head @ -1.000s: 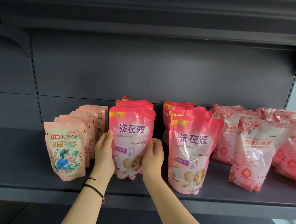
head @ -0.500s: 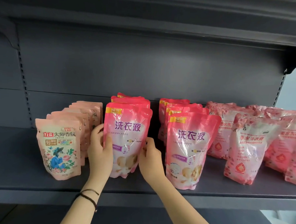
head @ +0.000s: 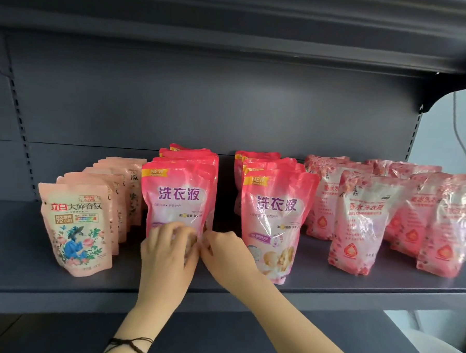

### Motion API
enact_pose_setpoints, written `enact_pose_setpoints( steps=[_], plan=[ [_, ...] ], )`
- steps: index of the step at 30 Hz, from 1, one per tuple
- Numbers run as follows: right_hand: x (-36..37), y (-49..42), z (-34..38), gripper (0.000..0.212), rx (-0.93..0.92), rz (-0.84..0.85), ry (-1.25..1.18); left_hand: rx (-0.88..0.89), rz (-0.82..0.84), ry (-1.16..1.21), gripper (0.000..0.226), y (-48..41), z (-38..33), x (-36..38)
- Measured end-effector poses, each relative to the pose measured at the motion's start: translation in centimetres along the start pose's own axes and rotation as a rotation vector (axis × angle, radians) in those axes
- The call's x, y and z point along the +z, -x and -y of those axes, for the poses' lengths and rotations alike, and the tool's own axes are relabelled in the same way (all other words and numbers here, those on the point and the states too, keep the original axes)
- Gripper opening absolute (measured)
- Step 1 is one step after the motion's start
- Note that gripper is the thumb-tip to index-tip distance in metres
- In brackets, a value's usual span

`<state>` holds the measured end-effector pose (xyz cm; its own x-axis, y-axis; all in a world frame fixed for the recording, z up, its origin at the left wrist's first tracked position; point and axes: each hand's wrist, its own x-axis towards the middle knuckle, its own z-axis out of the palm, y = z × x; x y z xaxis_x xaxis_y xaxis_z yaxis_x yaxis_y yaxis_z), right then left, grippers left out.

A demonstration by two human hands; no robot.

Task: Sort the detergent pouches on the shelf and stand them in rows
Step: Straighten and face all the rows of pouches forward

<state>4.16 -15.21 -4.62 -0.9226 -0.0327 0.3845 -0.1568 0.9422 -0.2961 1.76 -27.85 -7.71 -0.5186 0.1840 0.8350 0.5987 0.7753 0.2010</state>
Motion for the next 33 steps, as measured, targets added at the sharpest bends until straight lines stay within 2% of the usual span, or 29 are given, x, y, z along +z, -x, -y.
enact_pose_setpoints(
  steps=[4, 7, 10, 14, 19, 23, 26, 29, 33],
  plan=[
    [-2.8, 3.1, -2.0, 0.03, -0.112, 0.035, 0.131, 0.182, 0.153, 0.008, 0.013, 0.0, -2.1, -1.7],
    [-5.9, 6.2, -5.5, 0.035, -0.124, 0.076, 0.227, 0.312, 0.34, -0.036, 0.018, -0.1, -4.7, -2.5],
    [-9.1, 9.4, -10.2, 0.033, -0.065, 0.121, 0.266, 0.344, 0.467, -0.053, 0.023, 0.3, -8.7, -2.0],
    [-12.4, 13.1, -17.2, 0.034, 0.042, 0.152, 0.305, 0.365, 0.483, -0.02, 0.023, 0.8, -15.5, 0.6],
    [-15.0, 15.1, -24.7, 0.032, 0.164, 0.138, 0.239, 0.102, 0.491, 0.277, 0.016, 1.1, -22.3, 6.3],
    [-14.9, 14.5, -28.3, 0.029, 0.224, -0.027, 0.064, -0.22, 0.391, 0.604, 0.036, 0.2, -25.3, 11.2],
    [-14.1, 13.4, -29.5, 0.021, 0.293, -0.145, -0.076, -0.424, 0.268, 0.728, 0.045, -0.8, -26.3, 13.9],
    [-13.2, 12.2, -30.1, 0.032, 0.344, -0.15, -0.176, -0.505, 0.289, 0.789, 0.04, -1.3, -26.4, 15.8],
    [-12.2, 11.0, -30.8, 0.023, 0.348, -0.139, -0.226, -0.528, 0.286, 0.789, 0.026, -1.4, -26.5, 17.0]
  ],
)
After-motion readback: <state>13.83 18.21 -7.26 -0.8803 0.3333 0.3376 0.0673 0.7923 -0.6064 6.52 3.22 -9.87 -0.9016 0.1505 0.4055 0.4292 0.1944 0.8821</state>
